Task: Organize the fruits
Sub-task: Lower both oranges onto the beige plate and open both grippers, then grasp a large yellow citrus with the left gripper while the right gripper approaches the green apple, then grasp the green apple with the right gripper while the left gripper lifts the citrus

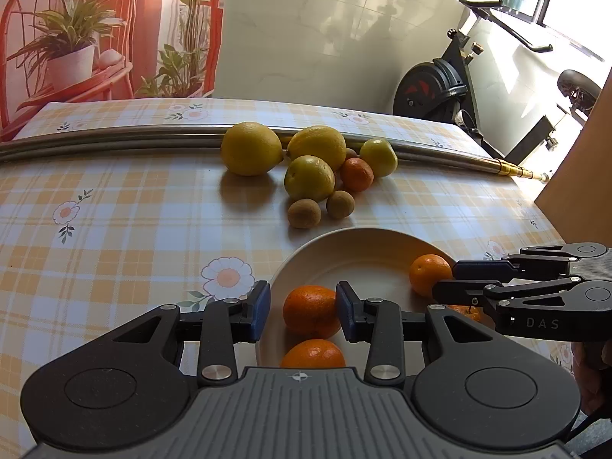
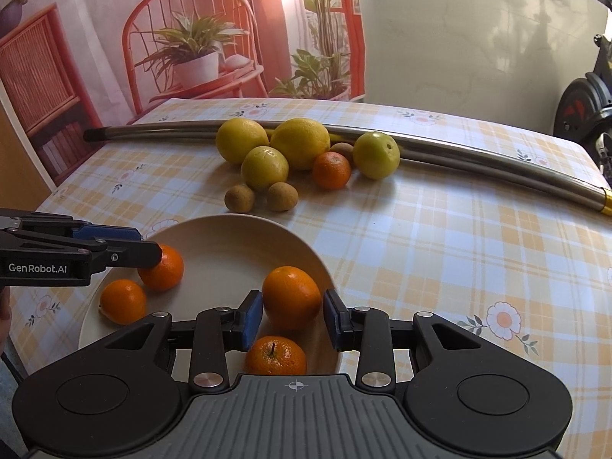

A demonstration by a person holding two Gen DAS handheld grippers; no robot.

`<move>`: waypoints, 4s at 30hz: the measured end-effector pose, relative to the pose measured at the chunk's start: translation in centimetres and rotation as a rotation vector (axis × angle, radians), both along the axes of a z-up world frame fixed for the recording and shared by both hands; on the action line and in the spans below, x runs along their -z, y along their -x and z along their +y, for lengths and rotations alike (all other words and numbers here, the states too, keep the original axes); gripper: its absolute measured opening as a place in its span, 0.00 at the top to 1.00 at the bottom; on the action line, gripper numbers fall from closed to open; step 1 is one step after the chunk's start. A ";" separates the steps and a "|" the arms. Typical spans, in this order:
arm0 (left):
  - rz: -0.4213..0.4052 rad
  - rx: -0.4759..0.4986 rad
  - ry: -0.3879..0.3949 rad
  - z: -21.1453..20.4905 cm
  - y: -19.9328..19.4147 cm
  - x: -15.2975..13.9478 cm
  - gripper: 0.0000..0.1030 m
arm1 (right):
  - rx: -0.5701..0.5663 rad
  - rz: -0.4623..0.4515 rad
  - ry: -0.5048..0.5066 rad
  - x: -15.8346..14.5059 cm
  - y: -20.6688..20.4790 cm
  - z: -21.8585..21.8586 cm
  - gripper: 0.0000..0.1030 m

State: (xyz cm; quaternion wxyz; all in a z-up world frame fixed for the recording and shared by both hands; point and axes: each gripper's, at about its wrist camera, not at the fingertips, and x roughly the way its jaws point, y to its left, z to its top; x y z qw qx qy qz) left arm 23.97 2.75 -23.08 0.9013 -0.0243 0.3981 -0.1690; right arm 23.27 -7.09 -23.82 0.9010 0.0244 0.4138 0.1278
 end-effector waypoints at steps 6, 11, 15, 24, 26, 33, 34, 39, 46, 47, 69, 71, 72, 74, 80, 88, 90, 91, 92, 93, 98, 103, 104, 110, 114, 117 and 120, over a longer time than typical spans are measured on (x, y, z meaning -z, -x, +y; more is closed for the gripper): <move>-0.001 -0.008 0.000 0.1 0.2 0.0 0.60 | 0.006 0.001 -0.007 0.1 0.2 -0.2 0.69; 0.002 -0.011 0.005 0.2 0.2 0.0 0.60 | 0.008 -0.003 -0.007 0.0 0.3 -0.2 0.69; 0.005 -0.015 0.008 0.3 0.1 0.0 0.60 | 0.010 -0.009 -0.009 -0.2 0.3 -0.4 0.68; 0.008 -0.019 0.012 0.4 0.1 -0.1 0.60 | 0.014 -0.020 -0.012 -0.6 0.5 -0.5 0.68; 0.002 -0.020 0.023 0.5 0.2 -0.3 0.60 | 0.019 -0.025 -0.009 -0.7 0.5 -0.5 0.68; -0.042 -0.025 0.018 0.8 -0.3 -2.0 0.60 | 0.049 -0.046 -0.024 -1.4 0.4 -1.2 0.68; -0.051 -0.030 0.013 0.9 -0.6 -2.3 0.60 | 0.054 -0.049 -0.028 -1.5 0.3 -1.4 0.68; -0.091 -0.091 -0.020 2.0 -2.3 -3.9 0.59 | 0.086 -0.064 -0.047 -2.1 -0.1 -2.7 0.68; -0.137 -0.158 -0.003 3.1 -5.5 -6.2 0.58 | 0.126 -0.084 -0.046 -2.7 -1.0 -4.2 0.68; -0.141 -0.156 0.000 3.0 -6.0 -6.4 0.58 | 0.133 -0.088 -0.042 -2.8 -1.3 -4.4 0.68; 0.125 -0.238 0.230 2.8 -16.9 0.6 0.39 | 0.241 -0.079 -0.089 -1.8 -4.1 -8.3 0.68; 0.134 -0.254 0.254 3.1 -16.9 1.1 0.39 | 0.249 -0.072 -0.093 -1.5 -4.3 -8.4 0.68; 0.136 -0.259 0.258 3.1 -16.9 1.2 0.39 | 0.251 -0.069 -0.095 -1.3 -4.3 -8.5 0.68; 0.145 -0.263 0.276 3.1 -17.1 1.7 0.39 | 0.254 -0.066 -0.095 -1.2 -4.4 -8.6 0.68; 0.160 -0.255 0.295 2.7 -17.4 2.5 0.40 | 0.257 -0.061 -0.093 -1.0 -4.7 -8.6 0.68; 0.111 -0.204 0.227 2.6 -16.3 2.0 0.40 | 0.256 -0.051 -0.091 -0.8 -5.0 -8.7 0.68; 0.089 -0.193 0.209 3.0 -15.6 1.4 0.40 | 0.254 -0.050 -0.084 -0.7 -5.2 -8.7 0.68; 0.082 -0.190 0.208 3.2 -15.3 1.2 0.40 | 0.252 -0.049 -0.081 -0.7 -5.3 -8.7 0.68; 0.074 -0.186 0.209 3.4 -14.9 0.8 0.40 | 0.248 -0.049 -0.078 -0.7 -5.5 -8.7 0.68; 0.066 -0.181 0.207 3.7 -14.5 0.4 0.40 | 0.243 -0.050 -0.076 -0.7 -5.7 -8.6 0.68; -0.012 -0.145 0.147 3.8 -11.5 -1.8 0.40 | 0.175 -0.073 -0.070 -1.1 -8.4 -8.0 0.63; -0.053 -0.162 0.149 4.3 -8.5 -3.2 0.40 | 0.127 -0.093 -0.043 -1.1 -12.0 -6.9 0.61; -0.059 -0.166 0.147 4.4 -7.9 -3.4 0.40 | 0.124 -0.097 -0.038 -1.0 -12.9 -6.5 0.61; -0.088 -0.163 0.128 4.1 -5.9 -4.3 0.40 | 0.150 -0.055 -0.081 0.7 -16.1 -5.7 0.57; -0.096 -0.149 0.120 3.9 -5.4 -4.3 0.40 | 0.147 -0.028 -0.074 1.8 -17.3 -5.0 0.52; -0.090 -0.136 0.123 3.8 -5.4 -4.2 0.40 | 0.138 -0.014 -0.080 2.2 -17.7 -4.8 0.52; -0.088 -0.119 0.120 3.6 -5.0 -3.9 0.40 | 0.132 -0.003 -0.081 2.4 -17.8 -4.6 0.55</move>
